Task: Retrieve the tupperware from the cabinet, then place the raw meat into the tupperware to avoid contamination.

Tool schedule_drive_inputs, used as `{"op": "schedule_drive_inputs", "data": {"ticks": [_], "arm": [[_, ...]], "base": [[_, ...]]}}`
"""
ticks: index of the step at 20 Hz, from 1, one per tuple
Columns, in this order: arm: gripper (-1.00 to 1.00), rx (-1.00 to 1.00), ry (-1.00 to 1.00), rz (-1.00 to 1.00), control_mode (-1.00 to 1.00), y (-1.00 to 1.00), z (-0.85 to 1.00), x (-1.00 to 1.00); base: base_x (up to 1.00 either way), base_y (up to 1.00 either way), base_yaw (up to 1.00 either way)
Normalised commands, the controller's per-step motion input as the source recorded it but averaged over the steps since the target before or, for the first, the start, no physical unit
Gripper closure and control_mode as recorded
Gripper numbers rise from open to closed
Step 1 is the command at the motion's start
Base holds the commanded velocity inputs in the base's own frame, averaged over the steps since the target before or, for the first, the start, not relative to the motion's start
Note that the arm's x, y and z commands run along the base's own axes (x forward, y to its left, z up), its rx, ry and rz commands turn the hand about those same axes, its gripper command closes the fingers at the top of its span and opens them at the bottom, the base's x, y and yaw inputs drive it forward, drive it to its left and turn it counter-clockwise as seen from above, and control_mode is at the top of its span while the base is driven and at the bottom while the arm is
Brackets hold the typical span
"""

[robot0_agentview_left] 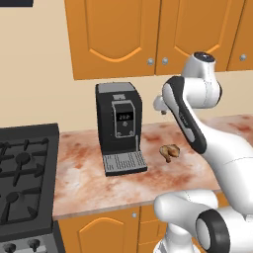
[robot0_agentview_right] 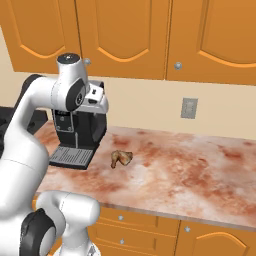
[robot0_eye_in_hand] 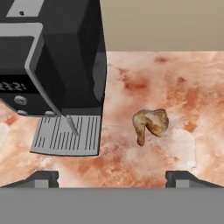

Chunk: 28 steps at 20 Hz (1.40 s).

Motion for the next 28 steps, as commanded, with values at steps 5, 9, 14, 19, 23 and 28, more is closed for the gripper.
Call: {"op": "schedule_drive_inputs", "data": {"ticks": [5,9,14,19,23,28], "arm": [[-1.0,0.02,-0.2,0.0,-1.0,0.0,0.32,-0.04],[-1.0,0.0,-0.18,0.0,-1.0,0.0,0.36,-0.02],[-1.0,0.01,-0.27,0.0,-1.0,0.0,0.24,0.0],[-1.0,0.02,-0.35,0.01,-1.0,0.0,0.13,0.0],[-1.0,0.01,-0.34,0.01,-1.0,0.0,0.08,0.0],[-1.0,0.01,-0.3,0.0,-1.0,0.0,0.11,0.0]], "base": [[0.0,0.0,0.0],[0.0,0.0,0.0],[0.0,0.0,0.0],[0.0,0.0,0.0],[0.0,0.0,0.0],[0.0,0.0,0.0]]}}
